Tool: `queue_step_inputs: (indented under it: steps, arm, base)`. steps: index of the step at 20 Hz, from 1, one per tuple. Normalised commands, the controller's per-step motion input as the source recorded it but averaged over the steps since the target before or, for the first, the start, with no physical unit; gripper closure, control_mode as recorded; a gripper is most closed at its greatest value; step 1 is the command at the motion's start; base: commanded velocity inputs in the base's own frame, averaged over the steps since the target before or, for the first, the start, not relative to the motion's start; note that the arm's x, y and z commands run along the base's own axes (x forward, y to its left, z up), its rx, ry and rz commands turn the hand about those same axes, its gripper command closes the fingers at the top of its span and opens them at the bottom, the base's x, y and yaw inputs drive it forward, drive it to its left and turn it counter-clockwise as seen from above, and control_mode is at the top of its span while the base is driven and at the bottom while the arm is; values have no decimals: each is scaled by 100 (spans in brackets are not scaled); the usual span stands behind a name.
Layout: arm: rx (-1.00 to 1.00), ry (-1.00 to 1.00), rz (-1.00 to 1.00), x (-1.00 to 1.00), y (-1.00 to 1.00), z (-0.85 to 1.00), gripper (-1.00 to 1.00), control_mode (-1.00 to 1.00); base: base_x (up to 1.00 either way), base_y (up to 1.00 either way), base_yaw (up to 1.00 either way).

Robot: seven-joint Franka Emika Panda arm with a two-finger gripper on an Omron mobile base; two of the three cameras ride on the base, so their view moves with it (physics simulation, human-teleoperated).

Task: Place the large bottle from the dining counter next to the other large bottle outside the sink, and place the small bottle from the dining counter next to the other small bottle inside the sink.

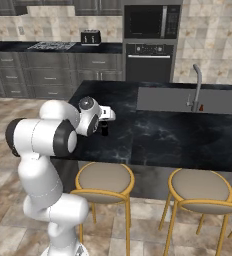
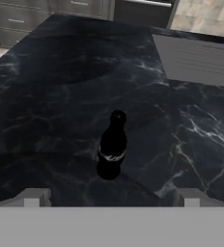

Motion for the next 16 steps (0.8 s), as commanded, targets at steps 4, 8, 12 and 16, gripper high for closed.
queue_step_inputs:
  steps: [4,8,12,16]
  arm:
    - [0,0,0,0,0,-6,-100,-100]
    - [0,0,0,0,0,-9,-100,-100]
    - [0,0,0,5,0,-10,-100,-100]
    - [1,0,0,14,0,-14,-100,-100]
  base:
    - [0,0,0]
    - [0,0,0]
    - [0,0,0]
    - [0,0,0]
